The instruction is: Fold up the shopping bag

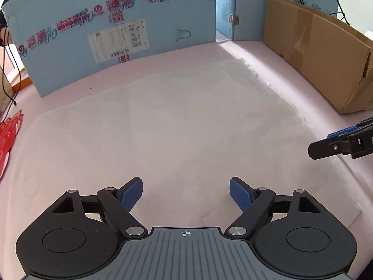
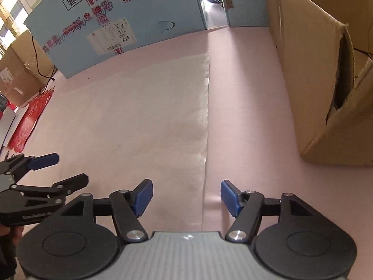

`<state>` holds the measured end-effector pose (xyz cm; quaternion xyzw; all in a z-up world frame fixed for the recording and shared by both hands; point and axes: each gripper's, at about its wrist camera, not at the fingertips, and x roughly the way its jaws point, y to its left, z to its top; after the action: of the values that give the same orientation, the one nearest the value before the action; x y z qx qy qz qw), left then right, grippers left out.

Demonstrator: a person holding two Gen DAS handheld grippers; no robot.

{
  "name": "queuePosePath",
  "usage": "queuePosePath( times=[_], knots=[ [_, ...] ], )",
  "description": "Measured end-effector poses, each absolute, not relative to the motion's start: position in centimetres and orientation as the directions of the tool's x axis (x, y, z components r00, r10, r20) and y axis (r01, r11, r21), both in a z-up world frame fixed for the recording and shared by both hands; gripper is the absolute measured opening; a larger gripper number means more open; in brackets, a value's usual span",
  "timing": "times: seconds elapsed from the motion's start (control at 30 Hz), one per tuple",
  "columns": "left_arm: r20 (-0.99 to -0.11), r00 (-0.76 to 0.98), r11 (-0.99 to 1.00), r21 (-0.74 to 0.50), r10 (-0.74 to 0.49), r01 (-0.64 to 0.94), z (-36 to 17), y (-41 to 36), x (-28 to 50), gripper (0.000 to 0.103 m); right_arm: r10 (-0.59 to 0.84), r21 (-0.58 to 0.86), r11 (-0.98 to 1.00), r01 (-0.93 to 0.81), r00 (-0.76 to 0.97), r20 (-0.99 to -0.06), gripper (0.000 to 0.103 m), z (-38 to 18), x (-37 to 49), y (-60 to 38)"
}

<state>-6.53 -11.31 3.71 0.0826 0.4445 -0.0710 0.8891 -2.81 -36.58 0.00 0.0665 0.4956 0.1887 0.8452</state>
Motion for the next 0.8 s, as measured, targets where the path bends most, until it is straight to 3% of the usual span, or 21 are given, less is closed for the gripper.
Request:
queuePosePath(
  times=[0.43, 0.7, 0.8],
  knots=[
    [-0.77, 0.61, 0.957, 0.283, 0.188, 0.062, 4.0, -7.5, -10.2, 0.084, 0.39, 0.345, 0.917, -0.199, 0.265, -0.882, 0.063, 0.3, -5.8, -39.2],
    [-0.768, 0.623, 0.946, 0.295, 0.148, 0.139, 2.8, -6.4, -11.0, 0.092, 0.32, 0.299, 0.947, -0.117, 0.269, -0.908, 0.063, 0.2, -7.1, -38.1],
    [-0.76, 0.639, 0.946, 0.283, 0.122, 0.157, 2.7, -6.0, -11.2, 0.092, 0.291, 0.273, 0.957, -0.102, 0.306, -0.906, 0.054, 0.4, -8.0, -37.4]
  ],
)
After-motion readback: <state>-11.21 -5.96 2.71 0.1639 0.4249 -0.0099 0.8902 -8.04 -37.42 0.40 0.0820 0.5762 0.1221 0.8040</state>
